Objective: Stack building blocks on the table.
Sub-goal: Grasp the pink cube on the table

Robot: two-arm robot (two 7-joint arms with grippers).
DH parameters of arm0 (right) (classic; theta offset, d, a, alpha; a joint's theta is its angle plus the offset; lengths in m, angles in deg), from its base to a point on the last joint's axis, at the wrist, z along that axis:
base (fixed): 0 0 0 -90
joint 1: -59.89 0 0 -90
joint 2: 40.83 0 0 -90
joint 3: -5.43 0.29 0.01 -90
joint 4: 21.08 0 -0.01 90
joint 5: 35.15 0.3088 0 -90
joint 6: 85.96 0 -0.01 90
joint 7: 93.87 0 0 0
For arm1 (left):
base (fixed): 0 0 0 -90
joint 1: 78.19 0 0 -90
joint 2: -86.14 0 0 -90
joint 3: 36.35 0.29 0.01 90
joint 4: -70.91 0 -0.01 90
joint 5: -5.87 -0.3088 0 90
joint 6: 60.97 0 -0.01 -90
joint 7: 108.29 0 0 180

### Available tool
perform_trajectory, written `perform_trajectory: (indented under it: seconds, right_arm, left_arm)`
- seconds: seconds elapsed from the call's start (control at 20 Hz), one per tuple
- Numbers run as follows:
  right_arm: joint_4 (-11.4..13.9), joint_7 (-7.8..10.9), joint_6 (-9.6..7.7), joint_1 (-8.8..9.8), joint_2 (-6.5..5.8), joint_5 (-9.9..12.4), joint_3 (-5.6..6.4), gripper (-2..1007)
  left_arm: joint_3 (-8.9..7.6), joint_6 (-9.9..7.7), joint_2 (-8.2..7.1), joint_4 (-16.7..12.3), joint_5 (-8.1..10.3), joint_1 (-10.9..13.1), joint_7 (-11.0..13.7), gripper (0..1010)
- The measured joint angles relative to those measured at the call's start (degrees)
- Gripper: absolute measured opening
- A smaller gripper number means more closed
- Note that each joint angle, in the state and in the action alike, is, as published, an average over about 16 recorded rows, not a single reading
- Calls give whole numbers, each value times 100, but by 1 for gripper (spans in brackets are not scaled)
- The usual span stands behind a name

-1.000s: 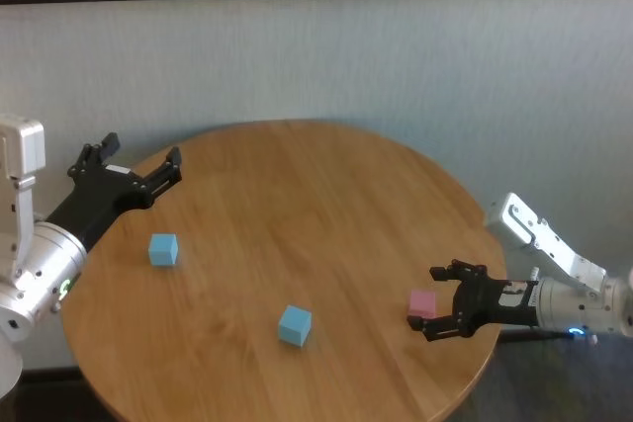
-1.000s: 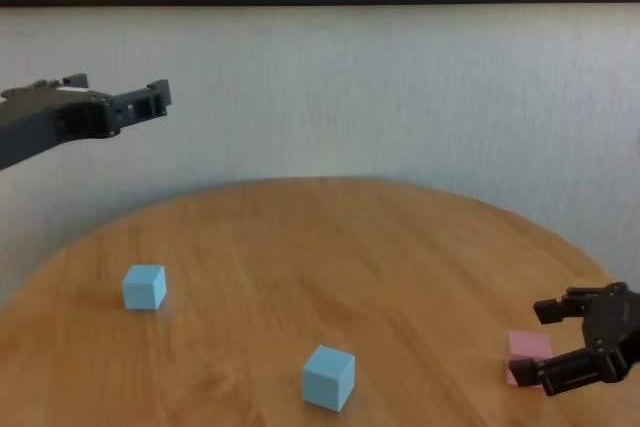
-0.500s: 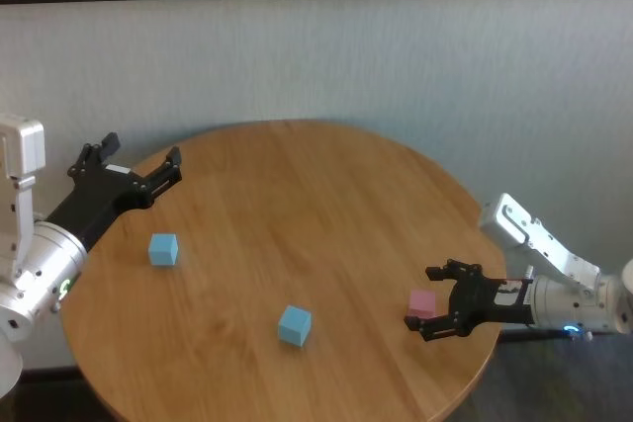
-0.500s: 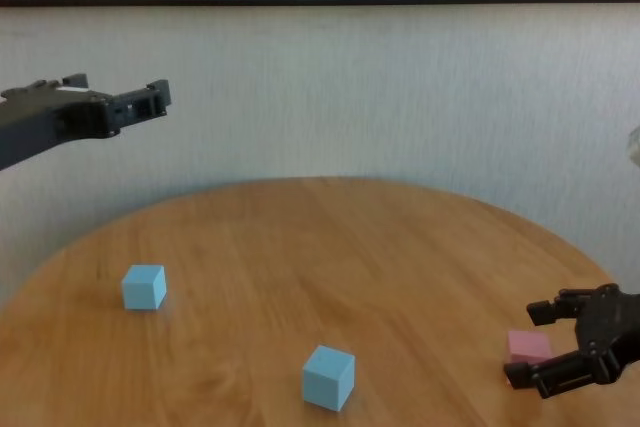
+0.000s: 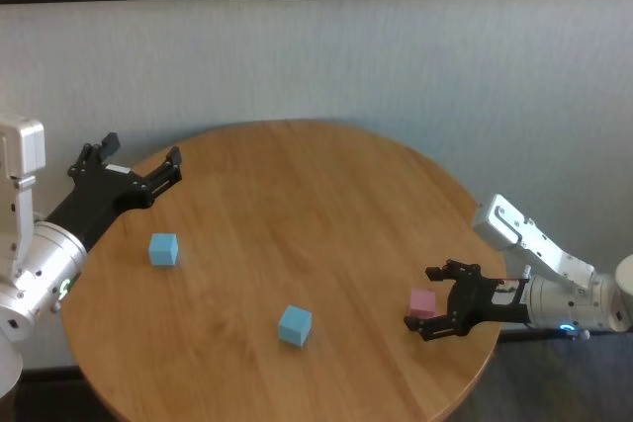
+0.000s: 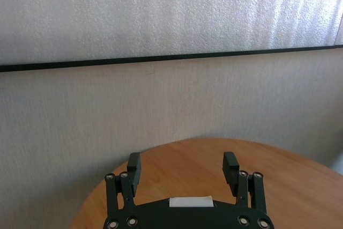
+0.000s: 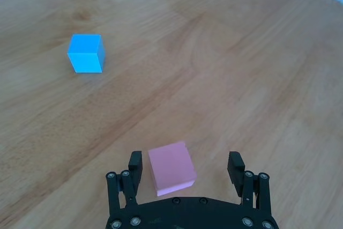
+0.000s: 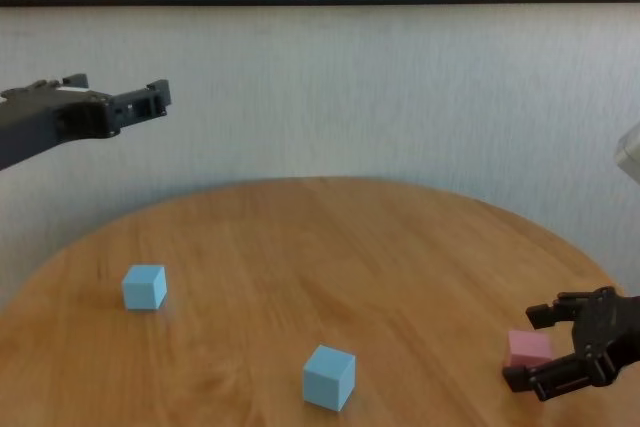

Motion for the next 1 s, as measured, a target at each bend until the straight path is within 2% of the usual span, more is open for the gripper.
perform_trajectory:
  seconds: [0.45, 1.0]
  right_arm:
    - [32, 28, 7, 18, -17, 25, 11, 882]
    - [59, 45, 17, 35, -31, 49, 23, 559]
  left_arm:
    - [0, 0, 0, 0, 0, 0, 0, 999]
    - [0, 0, 0, 0, 0, 0, 0, 999]
